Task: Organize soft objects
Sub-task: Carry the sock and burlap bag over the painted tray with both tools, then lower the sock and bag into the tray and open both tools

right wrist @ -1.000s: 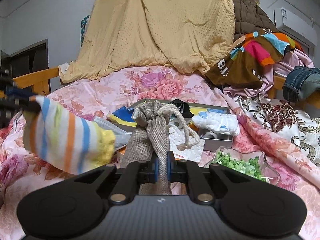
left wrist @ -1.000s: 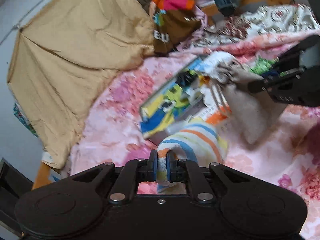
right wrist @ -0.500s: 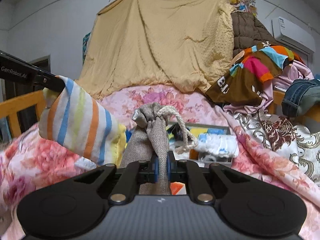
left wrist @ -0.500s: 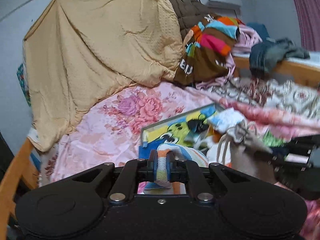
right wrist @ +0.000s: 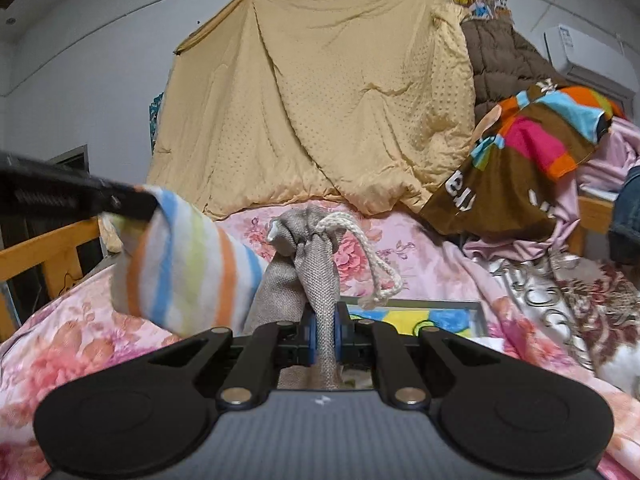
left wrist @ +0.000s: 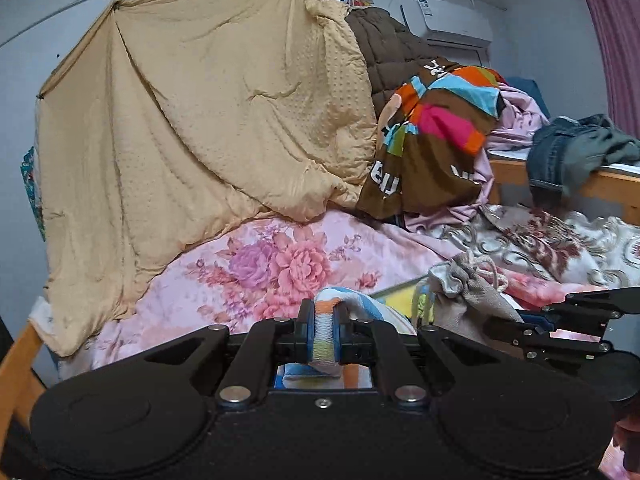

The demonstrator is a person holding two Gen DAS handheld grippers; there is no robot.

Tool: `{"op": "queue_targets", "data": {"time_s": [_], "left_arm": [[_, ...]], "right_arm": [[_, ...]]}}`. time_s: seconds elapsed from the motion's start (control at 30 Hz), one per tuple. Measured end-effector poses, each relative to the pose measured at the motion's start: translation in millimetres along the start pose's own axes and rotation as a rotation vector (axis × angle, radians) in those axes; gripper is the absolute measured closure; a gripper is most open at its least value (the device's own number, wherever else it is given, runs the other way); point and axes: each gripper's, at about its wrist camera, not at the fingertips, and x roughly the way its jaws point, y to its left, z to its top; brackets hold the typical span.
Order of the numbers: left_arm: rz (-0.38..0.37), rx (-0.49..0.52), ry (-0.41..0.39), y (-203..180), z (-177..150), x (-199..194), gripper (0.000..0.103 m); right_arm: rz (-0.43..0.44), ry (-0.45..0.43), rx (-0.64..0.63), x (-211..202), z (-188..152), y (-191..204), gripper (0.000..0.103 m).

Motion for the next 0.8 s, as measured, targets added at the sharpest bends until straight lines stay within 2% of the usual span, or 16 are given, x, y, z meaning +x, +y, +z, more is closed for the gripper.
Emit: {"op": "queue_targets", "data": {"time_s": [0.23, 0.37, 0.57, 0.8], "left_arm": [[0.000, -0.124, 0.036, 8.3, -30.3, 90.3, 0.094], [0.000, -0.178, 0.069, 9.8, -57.7, 125.7, 0.094], [-0.004, -0.192, 0.138, 5.4, -91.0, 157.7, 0.094], [-0.009, -0.247, 0.207, 4.9, -102.7, 184.8, 0.093]], "right_arm": [[0.025, 0.024, 0.153, 46.1, -13.1, -29.6, 0.093], [0.018, 0.022, 0.267, 61.3, -23.1, -49.1, 0.093], [0.012, 0.062, 0.362, 81.6, -33.4, -67.2, 0.089], [-0.003, 0.093, 0.374, 91.5, -40.1, -72.9, 0.086]]}}
